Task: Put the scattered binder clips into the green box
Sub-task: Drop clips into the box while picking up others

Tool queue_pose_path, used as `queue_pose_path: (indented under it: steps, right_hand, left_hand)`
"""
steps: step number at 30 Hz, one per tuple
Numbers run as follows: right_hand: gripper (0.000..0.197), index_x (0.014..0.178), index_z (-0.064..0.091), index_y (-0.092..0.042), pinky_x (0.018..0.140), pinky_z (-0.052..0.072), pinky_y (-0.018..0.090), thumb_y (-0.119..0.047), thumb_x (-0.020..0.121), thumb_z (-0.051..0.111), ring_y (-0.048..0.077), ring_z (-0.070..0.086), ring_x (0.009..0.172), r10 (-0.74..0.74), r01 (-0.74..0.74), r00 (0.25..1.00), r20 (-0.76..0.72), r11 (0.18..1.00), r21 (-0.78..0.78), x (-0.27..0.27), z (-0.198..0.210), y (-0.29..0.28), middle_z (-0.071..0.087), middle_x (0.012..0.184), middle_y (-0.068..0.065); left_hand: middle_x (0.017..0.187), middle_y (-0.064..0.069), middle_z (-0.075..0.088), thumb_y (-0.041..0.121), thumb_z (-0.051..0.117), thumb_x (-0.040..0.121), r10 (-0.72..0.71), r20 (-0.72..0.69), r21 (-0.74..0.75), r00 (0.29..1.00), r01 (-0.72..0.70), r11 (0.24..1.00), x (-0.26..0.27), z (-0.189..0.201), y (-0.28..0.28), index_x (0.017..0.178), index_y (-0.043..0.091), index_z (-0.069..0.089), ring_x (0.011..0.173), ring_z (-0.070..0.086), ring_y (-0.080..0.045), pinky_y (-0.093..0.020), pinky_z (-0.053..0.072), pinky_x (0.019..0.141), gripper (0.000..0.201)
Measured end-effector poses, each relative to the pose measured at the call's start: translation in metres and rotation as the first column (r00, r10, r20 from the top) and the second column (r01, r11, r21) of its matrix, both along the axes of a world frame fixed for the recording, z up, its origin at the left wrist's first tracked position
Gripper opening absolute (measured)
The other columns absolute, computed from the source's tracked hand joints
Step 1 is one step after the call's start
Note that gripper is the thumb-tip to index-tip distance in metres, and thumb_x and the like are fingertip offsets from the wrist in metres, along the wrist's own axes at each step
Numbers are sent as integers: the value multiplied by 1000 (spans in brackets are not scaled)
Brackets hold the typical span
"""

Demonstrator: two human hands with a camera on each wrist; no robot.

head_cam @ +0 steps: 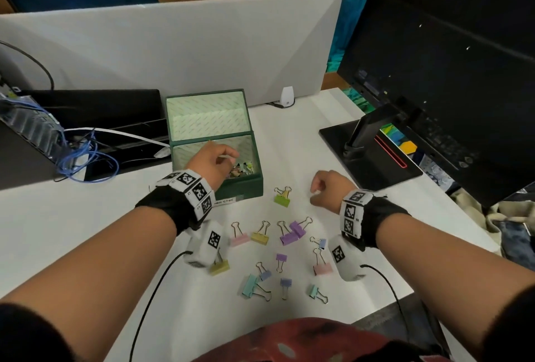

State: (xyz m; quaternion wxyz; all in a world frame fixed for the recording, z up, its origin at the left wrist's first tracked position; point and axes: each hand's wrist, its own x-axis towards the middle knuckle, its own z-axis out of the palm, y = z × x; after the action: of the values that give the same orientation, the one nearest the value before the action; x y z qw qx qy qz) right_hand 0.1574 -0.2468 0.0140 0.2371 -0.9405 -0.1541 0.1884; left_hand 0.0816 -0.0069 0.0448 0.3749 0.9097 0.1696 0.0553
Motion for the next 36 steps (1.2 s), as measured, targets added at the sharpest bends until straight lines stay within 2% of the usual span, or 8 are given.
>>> queue_pose_path:
  steps: [2, 5, 10, 14, 19, 25, 29, 36]
  right_hand:
    - [16, 80, 55, -19, 60, 37, 24, -11, 74, 68, 14, 49, 70, 25, -26, 1000, 13, 996, 85, 2, 12, 13, 50, 82, -2]
    - [16, 81, 56, -19, 58, 36, 22, -8, 75, 66, 9, 47, 67, 81, -90, 995, 55, 975, 204, 1, 32, 38, 48, 82, -3]
    - [16, 80, 57, -20, 68, 43, 20, -6, 76, 64, 20, 56, 84, 240, -279, 956, 168, 921, 273, 0, 58, 88, 50, 95, 3]
    - [15, 92, 64, -14, 88, 48, 31, -7, 79, 63, 24, 57, 89, 331, -377, 919, 214, 896, 236, 4, 64, 114, 46, 98, 2]
    - [16, 97, 64, -13, 93, 50, 37, -7, 82, 62, 25, 57, 98, 303, -340, 937, 173, 903, 264, 3, 46, 97, 51, 107, 7]
    - [18, 103, 63, -19, 87, 46, 29, -17, 85, 60, 24, 59, 103, 353, -352, 933, 61, 935, -32, -5, 3, 27, 52, 115, 6]
    - [51, 129, 49, -28, 94, 46, 31, -27, 81, 65, 23, 55, 111, 402, -445, 895, -196, 839, -312, -16, -15, -9, 45, 129, 3]
    - [84, 143, 27, -37, 90, 46, 32, -33, 74, 74, 25, 55, 110, 392, -457, 889, -239, 804, -380, -26, -23, -24, 38, 131, 3]
  left_hand:
    - [102, 5, 61, 20, 58, 89, 3, 20, -55, 1000, -2, 999, -9, -7, -1, 95, 24, 65, 81, 55, -7, -14, 40, 66, 9]
    - [88, 6, 64, 14, 63, 85, -49, -6, -193, 999, 47, 980, -26, -16, -1, 79, 31, 62, 77, 57, -10, -20, 47, 73, 18]
    - [79, 14, 62, 13, 63, 81, -263, -217, -44, 940, 259, 965, -53, -32, 0, 71, 40, 59, 73, 58, -8, -26, 50, 74, 28]
    - [89, 13, 56, 22, 62, 82, -356, -365, 98, 860, 416, 904, -68, -34, -12, 94, 27, 66, 85, 54, -8, -18, 42, 77, 15]
    - [98, 8, 57, 24, 62, 81, -445, -443, 64, 779, 522, 850, -77, -44, -27, 105, 24, 66, 87, 50, -7, -13, 39, 71, 24]
    - [117, 0, 54, 29, 62, 82, -550, -478, 49, 685, 646, 762, -77, -57, -49, 115, 26, 59, 100, 56, -18, -33, 48, 92, 33]
    - [123, -3, 48, 34, 62, 83, -591, -542, 89, 597, 740, 666, -73, -60, -64, 127, 28, 50, 111, 52, -23, -35, 45, 94, 45]
    - [123, -4, 43, 19, 59, 83, -598, -535, 97, 597, 746, 659, -68, -64, -76, 130, 30, 44, 108, 53, -27, -34, 46, 89, 50]
